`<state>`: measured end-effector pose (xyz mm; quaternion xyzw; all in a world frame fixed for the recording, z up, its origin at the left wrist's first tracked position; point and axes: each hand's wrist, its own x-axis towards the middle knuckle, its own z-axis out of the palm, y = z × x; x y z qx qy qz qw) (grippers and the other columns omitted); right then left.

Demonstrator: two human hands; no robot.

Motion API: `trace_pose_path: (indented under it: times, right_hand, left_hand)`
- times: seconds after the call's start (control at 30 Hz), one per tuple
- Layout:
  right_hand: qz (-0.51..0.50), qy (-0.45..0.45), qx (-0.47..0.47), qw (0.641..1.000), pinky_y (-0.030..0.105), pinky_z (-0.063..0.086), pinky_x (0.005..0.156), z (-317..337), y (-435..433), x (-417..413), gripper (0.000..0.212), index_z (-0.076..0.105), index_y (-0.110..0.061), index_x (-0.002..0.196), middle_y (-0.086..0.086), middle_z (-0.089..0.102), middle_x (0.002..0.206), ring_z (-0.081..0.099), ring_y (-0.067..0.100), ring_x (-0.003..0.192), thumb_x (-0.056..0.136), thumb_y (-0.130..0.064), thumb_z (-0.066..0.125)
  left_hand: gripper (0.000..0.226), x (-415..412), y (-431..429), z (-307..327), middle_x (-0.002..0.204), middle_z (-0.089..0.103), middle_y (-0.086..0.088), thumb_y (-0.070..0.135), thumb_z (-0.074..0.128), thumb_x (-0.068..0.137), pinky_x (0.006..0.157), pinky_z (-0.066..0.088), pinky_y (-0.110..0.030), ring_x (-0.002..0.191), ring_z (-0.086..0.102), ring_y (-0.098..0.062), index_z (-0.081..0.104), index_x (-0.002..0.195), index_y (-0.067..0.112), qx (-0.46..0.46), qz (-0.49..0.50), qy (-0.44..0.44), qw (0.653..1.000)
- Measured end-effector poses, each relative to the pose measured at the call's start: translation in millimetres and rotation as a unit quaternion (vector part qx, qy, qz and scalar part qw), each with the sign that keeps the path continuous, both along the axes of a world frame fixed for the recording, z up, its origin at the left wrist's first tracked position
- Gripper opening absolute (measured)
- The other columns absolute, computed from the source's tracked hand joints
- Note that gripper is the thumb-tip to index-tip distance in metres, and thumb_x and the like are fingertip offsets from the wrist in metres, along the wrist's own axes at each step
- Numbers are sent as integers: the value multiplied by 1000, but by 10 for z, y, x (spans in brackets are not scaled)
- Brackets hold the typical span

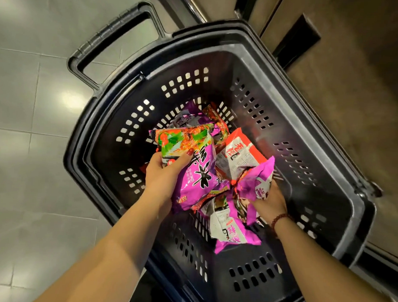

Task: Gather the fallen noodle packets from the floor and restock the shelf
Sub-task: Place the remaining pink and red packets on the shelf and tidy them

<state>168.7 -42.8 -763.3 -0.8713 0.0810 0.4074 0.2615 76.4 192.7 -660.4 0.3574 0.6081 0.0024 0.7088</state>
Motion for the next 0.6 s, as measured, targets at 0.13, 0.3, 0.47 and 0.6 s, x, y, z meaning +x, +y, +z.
trace_pose_path:
  times: [0.13,0.3,0.47,0.6]
  right_hand:
    - [-107,6,140,984,42,50,96,657,26,-93,76,52,-22,125,4,64,120,61,20,109,60,-35,89]
    - [-272,51,276,921,43,47,96,1787,188,-92,108,51,-10,126,9,69,111,64,22,102,35,-48,94]
    - [-290,56,411,862,36,57,85,3123,446,-52,108,56,-7,112,-3,74,88,67,16,81,22,-50,95]
    - [-340,68,504,791,41,50,93,4047,562,9,116,54,-16,121,2,72,105,66,20,100,16,-39,99]
  left_hand:
    - [35,-103,13,387,99,73,-13,14,73,85,55,57,-31,73,74,-23,54,114,12,-4,11,-17,1000]
    - [44,-279,69,1199,102,73,-17,15,73,83,63,61,-40,77,72,-29,57,123,9,-34,39,-32,998]
    - [52,-410,148,2275,103,74,-14,26,72,72,66,60,-39,80,73,-27,62,121,11,-68,54,-88,992]
    - [41,-439,297,3239,95,75,-14,28,68,72,66,60,-41,72,73,-26,66,108,10,-76,51,-155,984]
